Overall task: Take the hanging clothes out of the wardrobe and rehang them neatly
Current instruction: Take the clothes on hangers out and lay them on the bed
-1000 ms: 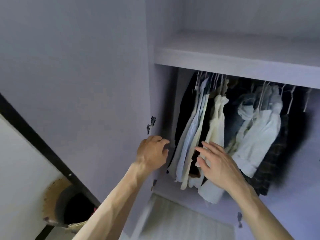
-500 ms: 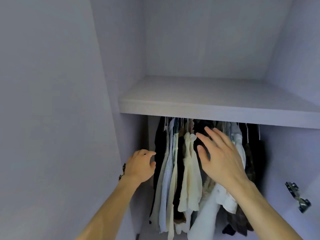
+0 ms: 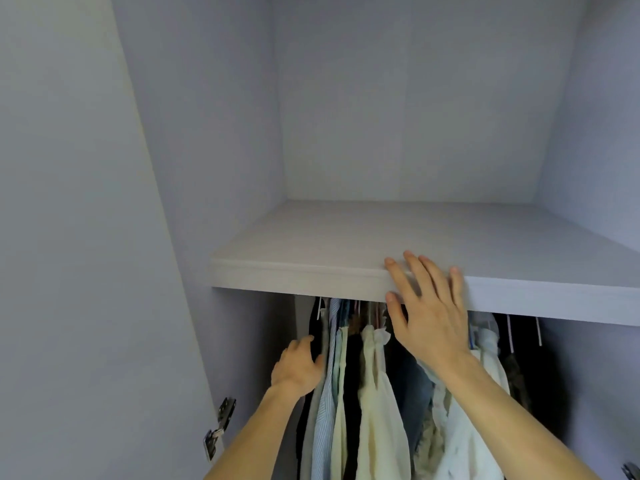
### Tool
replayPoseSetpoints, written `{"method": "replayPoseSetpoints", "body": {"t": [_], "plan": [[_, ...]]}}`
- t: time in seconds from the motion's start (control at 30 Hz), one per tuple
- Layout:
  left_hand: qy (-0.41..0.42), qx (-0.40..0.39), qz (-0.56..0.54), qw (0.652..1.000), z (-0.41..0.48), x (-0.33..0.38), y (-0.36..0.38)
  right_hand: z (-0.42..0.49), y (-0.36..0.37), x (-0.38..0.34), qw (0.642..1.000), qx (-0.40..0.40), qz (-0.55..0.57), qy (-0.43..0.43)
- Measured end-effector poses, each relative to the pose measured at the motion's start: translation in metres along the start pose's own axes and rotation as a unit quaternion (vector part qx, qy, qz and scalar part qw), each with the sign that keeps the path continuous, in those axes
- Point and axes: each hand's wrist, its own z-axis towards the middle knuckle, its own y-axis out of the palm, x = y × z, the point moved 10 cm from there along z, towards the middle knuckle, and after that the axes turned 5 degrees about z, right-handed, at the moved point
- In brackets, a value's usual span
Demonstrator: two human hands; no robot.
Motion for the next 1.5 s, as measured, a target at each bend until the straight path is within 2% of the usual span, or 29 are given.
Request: {"method": "replayPoseSetpoints", "body": {"t": [0.13,0.3,0.47,0.63,0.77,1.07,1.17,1.23,1.3,1.37,1.43,1.5], "plan": [[-0.042,-0.013,-0.112,0.993,0.019,-0.005,0.02,0.001,0.008,0.003,0.996,0.084,-0.023,-0.005],[-0.091,0.049,-0.176,0.979,0.036,-0.008,0.018,-0.001,0.01,0.002,0.989,0.138,-0.044,-0.033],[-0.135,0.091,-0.256,0.953,0.042,-0.007,0.007,0.0,0.012,0.003,0.988,0.143,-0.041,-0.031],[-0.098,0.157,-0.263,0.947,0.039,-0.006,-0.018,0.001,0.009,0.003,0.987,0.152,-0.031,-0.03],[-0.093,0.213,-0.322,0.918,0.026,-0.009,-0.041,0.001,0.009,0.003,0.987,0.157,-0.025,-0.028],[-0.066,0.218,-0.336,0.914,-0.038,-0.032,-0.028,0.001,0.009,0.0,0.994,0.111,0.02,-0.004],[-0.068,0.227,-0.344,0.909,-0.075,-0.048,-0.021,-0.012,0.012,-0.012,0.991,0.085,0.105,0.003],[-0.074,0.231,-0.343,0.907,-0.105,-0.061,-0.019,-0.036,0.02,-0.035,0.978,0.056,0.2,-0.015],[-0.082,0.223,-0.345,0.908,-0.133,-0.071,-0.016,-0.065,0.041,-0.058,0.952,-0.018,0.304,-0.002],[-0.106,0.213,-0.343,0.909,-0.17,-0.087,-0.012,-0.096,0.073,-0.09,0.9,-0.134,0.412,0.053],[-0.114,0.178,-0.336,0.918,-0.202,-0.088,-0.01,-0.12,0.092,-0.118,0.837,-0.218,0.492,0.1],[-0.141,0.162,-0.31,0.926,-0.239,-0.097,-0.009,-0.139,0.097,-0.159,0.79,-0.274,0.542,0.084]]}}
